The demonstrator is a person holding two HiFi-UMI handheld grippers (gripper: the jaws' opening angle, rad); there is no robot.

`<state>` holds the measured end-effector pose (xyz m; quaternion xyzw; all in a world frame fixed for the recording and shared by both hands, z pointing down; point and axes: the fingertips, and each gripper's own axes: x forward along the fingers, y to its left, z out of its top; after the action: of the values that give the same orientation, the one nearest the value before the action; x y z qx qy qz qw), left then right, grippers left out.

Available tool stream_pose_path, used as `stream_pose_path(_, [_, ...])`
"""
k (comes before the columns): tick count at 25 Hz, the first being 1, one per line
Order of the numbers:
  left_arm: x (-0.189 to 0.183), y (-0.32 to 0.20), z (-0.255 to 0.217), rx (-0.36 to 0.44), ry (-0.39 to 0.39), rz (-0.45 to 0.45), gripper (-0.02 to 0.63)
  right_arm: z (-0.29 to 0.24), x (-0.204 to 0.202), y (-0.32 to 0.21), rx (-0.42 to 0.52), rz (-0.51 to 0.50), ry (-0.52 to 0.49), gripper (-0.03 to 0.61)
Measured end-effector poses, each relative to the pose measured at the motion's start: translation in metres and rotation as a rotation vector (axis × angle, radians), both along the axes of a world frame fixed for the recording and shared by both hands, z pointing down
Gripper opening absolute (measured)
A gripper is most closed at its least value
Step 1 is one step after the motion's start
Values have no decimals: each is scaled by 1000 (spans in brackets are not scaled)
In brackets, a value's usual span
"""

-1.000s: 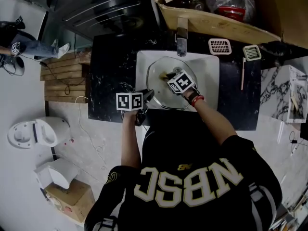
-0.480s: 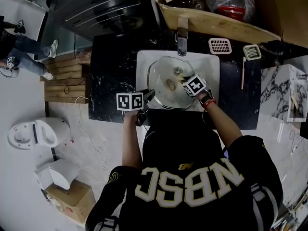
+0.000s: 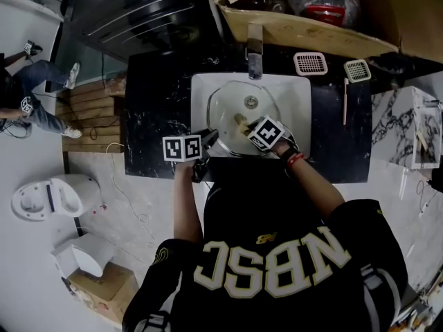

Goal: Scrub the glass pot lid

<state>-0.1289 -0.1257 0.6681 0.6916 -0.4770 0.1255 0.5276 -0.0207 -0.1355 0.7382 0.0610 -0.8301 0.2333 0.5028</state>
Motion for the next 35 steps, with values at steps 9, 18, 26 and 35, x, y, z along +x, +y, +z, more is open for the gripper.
stream_pose_path(9, [1, -1, 1, 6, -4, 0, 129, 10, -39, -51, 41, 63, -104, 81])
stream_pose_path(18, [1, -2, 0, 11, -10, 2, 129, 39, 13, -97, 133, 259, -28, 80])
stream_pose_path(26, [0, -1, 1, 21, -15, 4, 130, 28, 24, -50, 126, 209, 27, 66])
stream_pose_path(35, [-1, -1, 7, 12, -80, 6, 137, -2, 5, -15, -31, 247, -125, 77])
